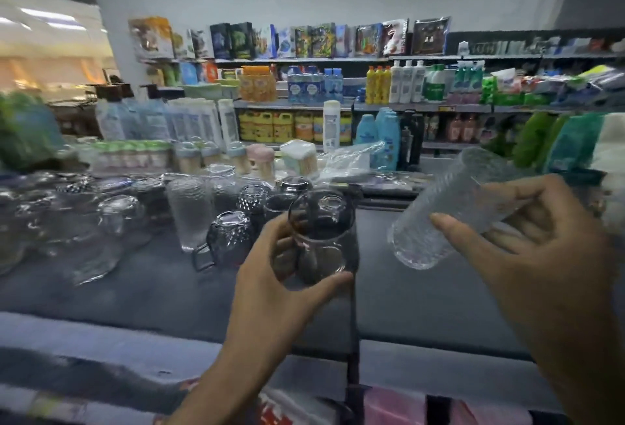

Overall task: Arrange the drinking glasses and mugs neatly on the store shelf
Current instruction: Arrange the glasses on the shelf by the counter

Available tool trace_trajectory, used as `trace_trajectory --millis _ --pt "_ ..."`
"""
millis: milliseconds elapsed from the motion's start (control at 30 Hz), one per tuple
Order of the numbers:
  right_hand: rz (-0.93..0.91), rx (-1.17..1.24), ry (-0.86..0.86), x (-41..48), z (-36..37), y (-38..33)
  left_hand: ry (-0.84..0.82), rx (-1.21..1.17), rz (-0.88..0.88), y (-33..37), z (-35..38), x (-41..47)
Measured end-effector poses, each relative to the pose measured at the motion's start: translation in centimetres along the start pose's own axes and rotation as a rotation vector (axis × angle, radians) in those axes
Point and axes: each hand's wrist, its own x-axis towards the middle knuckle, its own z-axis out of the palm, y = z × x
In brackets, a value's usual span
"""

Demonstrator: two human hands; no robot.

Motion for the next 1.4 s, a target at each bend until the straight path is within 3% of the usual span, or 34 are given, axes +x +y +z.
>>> trace_trajectory --millis 333,633,967,1400 --pt "0.002 0.184 -0.41 -5.4 16.1 -7.6 0.258 0.108 -0.069 -7.8 -17.8 -3.9" --pt "-0.092 -0.239 -0.671 -6.2 28.6 -8.4 0.312 0.062 -0.119 -11.3 -26.0 -4.2" --pt "-0.137 -0.442 -0.726 -7.0 34.0 -7.3 0.295 0.012 -0.133 -12.9 -28.6 -4.1" --pt "-0.176 -0.505 -0.729 -7.8 34.6 -6.6 0.243 0.004 -0.107 -11.8 -28.2 -3.7"
